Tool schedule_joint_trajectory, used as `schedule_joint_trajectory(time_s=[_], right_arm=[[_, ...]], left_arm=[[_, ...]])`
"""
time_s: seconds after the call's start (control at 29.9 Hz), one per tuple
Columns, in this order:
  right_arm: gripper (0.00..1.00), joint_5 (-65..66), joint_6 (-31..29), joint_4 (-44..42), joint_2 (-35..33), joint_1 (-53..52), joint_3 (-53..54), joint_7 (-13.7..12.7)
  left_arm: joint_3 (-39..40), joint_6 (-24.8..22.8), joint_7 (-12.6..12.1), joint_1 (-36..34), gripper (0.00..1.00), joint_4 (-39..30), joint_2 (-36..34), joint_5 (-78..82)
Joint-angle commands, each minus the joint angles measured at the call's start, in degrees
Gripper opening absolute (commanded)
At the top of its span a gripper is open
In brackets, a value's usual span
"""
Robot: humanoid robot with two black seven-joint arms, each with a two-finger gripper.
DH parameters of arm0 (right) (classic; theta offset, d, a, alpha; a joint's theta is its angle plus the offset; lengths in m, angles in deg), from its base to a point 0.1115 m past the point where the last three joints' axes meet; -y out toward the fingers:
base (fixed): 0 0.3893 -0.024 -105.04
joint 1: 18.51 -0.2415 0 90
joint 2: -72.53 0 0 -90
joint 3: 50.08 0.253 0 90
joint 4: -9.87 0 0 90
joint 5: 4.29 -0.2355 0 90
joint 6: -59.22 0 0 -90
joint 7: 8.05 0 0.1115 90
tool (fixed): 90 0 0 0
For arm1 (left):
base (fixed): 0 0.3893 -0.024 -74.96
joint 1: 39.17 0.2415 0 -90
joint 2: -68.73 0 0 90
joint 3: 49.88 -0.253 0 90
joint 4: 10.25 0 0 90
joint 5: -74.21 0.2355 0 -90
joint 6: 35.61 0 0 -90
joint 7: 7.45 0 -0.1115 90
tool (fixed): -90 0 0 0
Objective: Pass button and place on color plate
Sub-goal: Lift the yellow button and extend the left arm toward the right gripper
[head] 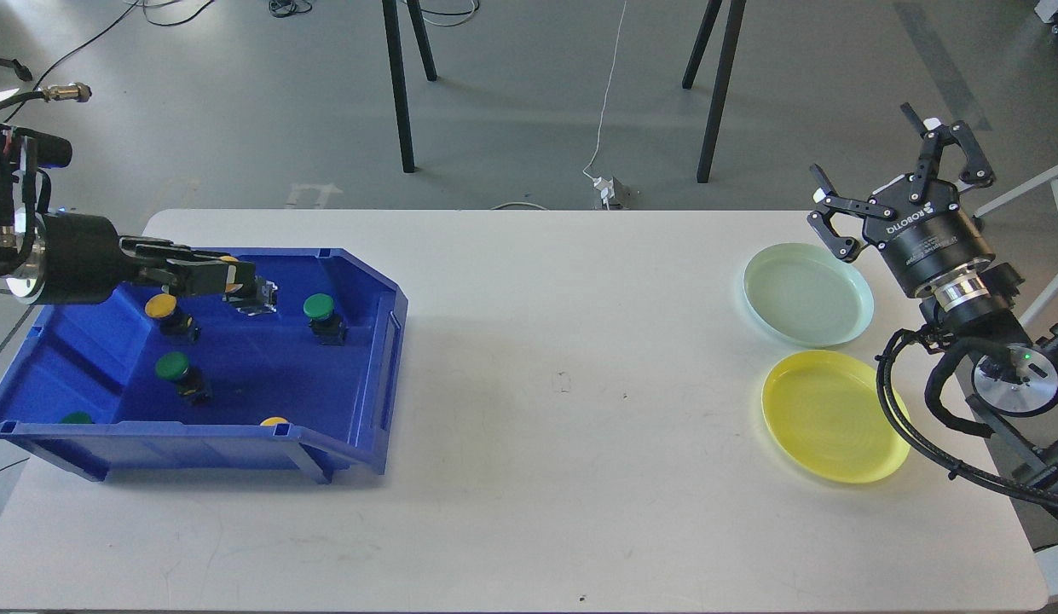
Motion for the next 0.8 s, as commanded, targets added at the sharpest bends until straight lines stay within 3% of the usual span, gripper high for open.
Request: schedule_joint_trajectory(time_s=[0.0, 0.17, 0.3, 0.57, 0.77], right_arm=[[0.99, -0.1, 0.0, -0.1, -0.4, 0.1, 0.9, 0.0], [0.99, 0.1, 0.0, 2.7, -1.6, 1.5, 1.2, 0.0], [0.99, 2.5, 0.0, 5.6, -2.3, 1.5, -0.7, -0.2], [0.99, 5.4, 0.0, 9.6, -1.7, 0.3, -6.6, -0.1], [0.99, 8.4, 0.0, 11.6, -1.2, -4.8, -14.9, 0.5]], left_arm=[[3.9, 0.0, 0.0, -0.2, 0.09, -3.1, -1.2, -7.0], [10.1, 0.0, 0.0, 0.0, 0.09, -3.7, 2.0, -19.9], [11.8, 0.0, 0.0, 0.2, 0.09, -2.3, 9.1, -29.4], [11.9, 0.0, 0.0, 0.9, 0.09, 11.5, 29.3, -29.8], [11.9, 0.0, 0.0, 4.1, 0.1, 18.3, 37.9, -29.8]])
